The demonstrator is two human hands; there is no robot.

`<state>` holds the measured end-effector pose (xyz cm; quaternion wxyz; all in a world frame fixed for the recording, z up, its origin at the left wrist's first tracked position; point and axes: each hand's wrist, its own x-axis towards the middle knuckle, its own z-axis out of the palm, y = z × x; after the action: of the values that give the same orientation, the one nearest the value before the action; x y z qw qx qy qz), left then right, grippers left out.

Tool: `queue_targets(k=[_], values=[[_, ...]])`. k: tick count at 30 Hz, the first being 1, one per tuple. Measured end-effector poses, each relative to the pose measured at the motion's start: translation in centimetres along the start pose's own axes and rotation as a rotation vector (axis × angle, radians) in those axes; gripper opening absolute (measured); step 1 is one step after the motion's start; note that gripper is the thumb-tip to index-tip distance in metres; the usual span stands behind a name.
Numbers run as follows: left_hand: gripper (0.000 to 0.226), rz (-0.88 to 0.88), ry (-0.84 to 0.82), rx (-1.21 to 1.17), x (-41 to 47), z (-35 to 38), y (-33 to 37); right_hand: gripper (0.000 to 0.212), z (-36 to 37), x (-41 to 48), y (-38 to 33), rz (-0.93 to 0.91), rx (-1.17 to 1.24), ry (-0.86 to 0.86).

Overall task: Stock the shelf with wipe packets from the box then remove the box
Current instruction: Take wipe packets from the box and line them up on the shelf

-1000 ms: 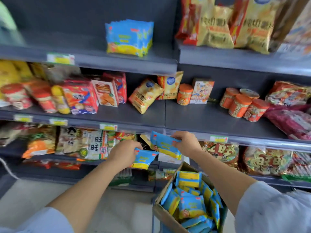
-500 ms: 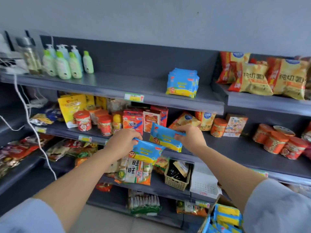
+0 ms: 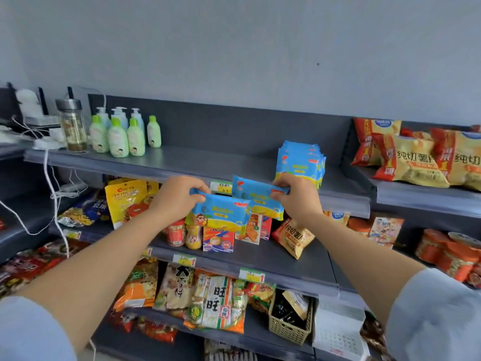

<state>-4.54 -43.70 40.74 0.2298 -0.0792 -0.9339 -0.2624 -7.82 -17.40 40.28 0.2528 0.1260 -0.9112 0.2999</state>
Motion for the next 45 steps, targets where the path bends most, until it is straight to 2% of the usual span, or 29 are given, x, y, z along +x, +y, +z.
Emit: queue_targets(k=[15, 21, 30, 40, 45], values=[[0.016, -0.008, 0.043, -0.141, 13.2, 0.6, -0.4, 0.006, 2.0, 14.7, 1.9, -0.098, 0.068, 0.035], [0.018, -0.013, 0.032, -0.197, 17.7, 1.3, -2.3, 0.01, 4.1, 19.1, 2.3, -0.093, 0.049, 0.013], [0.019, 0.014, -0.024, -0.242, 25.6, 3.2, -6.4, 0.016, 9.2, 26.3, 2.6, -0.032, -0.027, -0.003], [0.017, 0.055, -0.153, -0.228, 33.4, 5.9, -11.0, 0.005, 14.7, 34.0, 5.0, 0.099, -0.112, -0.061], [0.016, 0.055, -0.188, -0.229, 36.0, 7.3, -12.5, 0.008, 16.9, 36.6, 6.3, 0.151, -0.155, -0.084]])
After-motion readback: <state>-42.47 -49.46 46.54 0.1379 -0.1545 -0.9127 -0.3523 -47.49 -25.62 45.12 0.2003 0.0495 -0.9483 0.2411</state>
